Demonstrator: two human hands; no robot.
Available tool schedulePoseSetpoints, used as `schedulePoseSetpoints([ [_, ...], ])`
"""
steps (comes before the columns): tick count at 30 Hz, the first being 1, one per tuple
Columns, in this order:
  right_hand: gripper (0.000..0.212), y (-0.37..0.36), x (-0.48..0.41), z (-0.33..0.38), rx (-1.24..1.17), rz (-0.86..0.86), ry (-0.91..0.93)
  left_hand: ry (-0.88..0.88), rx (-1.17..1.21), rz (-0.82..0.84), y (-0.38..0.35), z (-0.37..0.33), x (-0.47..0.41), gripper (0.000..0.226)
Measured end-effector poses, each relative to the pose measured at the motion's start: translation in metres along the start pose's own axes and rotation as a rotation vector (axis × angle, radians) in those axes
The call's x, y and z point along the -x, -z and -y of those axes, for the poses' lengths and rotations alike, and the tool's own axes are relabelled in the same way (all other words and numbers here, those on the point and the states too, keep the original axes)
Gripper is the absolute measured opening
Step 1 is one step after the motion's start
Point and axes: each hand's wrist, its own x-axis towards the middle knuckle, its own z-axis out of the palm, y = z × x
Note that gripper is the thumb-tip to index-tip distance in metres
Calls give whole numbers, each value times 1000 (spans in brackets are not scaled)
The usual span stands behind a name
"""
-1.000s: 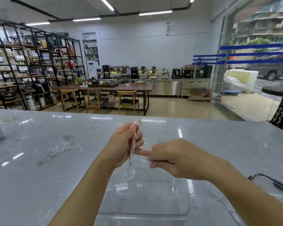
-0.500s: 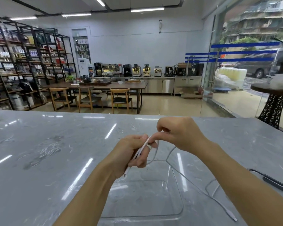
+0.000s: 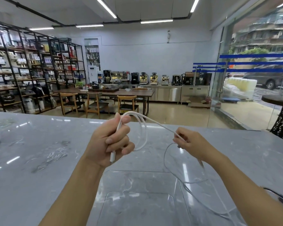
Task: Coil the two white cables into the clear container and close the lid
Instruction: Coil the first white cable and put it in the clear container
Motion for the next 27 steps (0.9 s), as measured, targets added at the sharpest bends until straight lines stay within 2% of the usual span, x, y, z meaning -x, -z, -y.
schedulePoseSetpoints([
  [2,14,-4,3,-3,-160,17,-25,12,-91,-53,-4,-13,-4,42],
  [5,9,-4,5,-7,-248,55,9,-47,-297,-270,-5,-25,-11,46],
  [7,7,-4,6,-8,-320,153,11,-87,-237,-262,-1,-33,-16,38],
  [10,25,-4,7,-11,-605,269,-116,-76,-150,-193,6,-46,-23,30],
  [12,26,-1,8,-14,-660,300,-165,-73,-204,-230,6,-47,-26,31],
  [15,16,-2,11,-17,-676,374,-134,-102,-346,-343,6,-40,-29,36],
  [17,13,-3,12,-16,-695,309,-97,-67,-264,-262,11,-40,-30,35],
  [19,11,-2,10,-18,-720,111,-92,-7,-83,-96,17,-45,-29,37],
  [22,8,5,6,-33,-692,-169,-239,-38,2,-68,27,-58,-22,42],
  [27,8,6,12,-67,-342,-281,-461,-64,65,-40,42,-73,-12,46],
])
